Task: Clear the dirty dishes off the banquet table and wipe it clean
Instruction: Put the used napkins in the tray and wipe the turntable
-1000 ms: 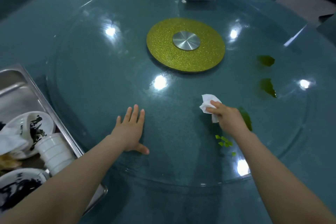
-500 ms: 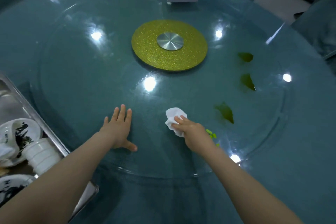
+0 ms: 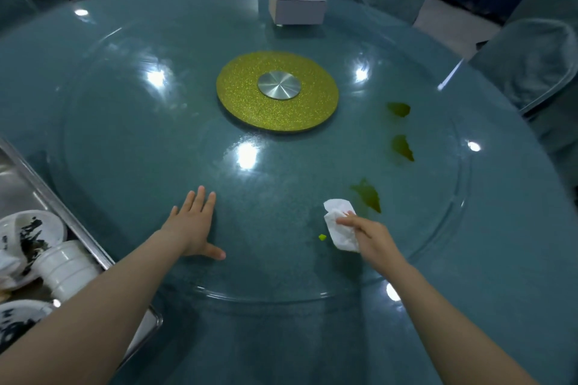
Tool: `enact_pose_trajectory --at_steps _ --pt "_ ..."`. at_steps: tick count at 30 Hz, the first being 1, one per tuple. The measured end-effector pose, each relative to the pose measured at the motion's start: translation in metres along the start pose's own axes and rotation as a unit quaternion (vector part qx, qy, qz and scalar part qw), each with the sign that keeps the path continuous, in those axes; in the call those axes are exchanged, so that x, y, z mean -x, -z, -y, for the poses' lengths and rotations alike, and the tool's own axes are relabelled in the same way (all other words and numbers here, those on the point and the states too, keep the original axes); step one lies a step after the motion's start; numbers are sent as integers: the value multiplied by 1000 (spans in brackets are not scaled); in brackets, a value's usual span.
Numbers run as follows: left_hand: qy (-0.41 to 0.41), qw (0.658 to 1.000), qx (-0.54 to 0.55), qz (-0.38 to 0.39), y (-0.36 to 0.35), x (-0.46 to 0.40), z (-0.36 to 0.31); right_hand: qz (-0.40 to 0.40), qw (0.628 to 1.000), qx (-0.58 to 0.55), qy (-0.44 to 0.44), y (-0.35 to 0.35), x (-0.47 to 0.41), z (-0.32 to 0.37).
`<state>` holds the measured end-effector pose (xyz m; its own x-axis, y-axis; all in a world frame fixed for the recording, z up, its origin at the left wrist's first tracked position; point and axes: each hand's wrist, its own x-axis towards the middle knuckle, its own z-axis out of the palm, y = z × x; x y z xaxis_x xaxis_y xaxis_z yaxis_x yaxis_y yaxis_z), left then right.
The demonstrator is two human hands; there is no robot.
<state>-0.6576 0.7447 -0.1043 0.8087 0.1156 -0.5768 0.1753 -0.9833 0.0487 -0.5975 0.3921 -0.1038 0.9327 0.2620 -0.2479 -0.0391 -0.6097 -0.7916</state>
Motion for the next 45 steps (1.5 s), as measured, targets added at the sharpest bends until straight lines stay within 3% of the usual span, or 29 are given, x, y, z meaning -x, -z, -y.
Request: enact_pose_trajectory --at_steps 3,11,18,27,30,34,45 --pt "0 1000 9 0 -1 1 -3 -41 998 -39 8 -15 19 -8" --pt "2 1000 18 1 -2 2 -15 -34 988 122 92 -60 13 0" --pt "-3 999 43 -14 -5 6 -18 -127 954 184 201 -56 23 -8" --pt "-27 974 212 -73 -12 60 -7 -120 945 294 83 -56 29 -5" --pt "-32 951 273 -140 -4 87 4 -97 951 282 77 -61 35 9" --pt "-14 919 339 -202 5 123 26 -79 964 211 144 -94 50 45" --pt "83 867 381 -311 -26 238 134 -45 944 72 319 -221 93 180"
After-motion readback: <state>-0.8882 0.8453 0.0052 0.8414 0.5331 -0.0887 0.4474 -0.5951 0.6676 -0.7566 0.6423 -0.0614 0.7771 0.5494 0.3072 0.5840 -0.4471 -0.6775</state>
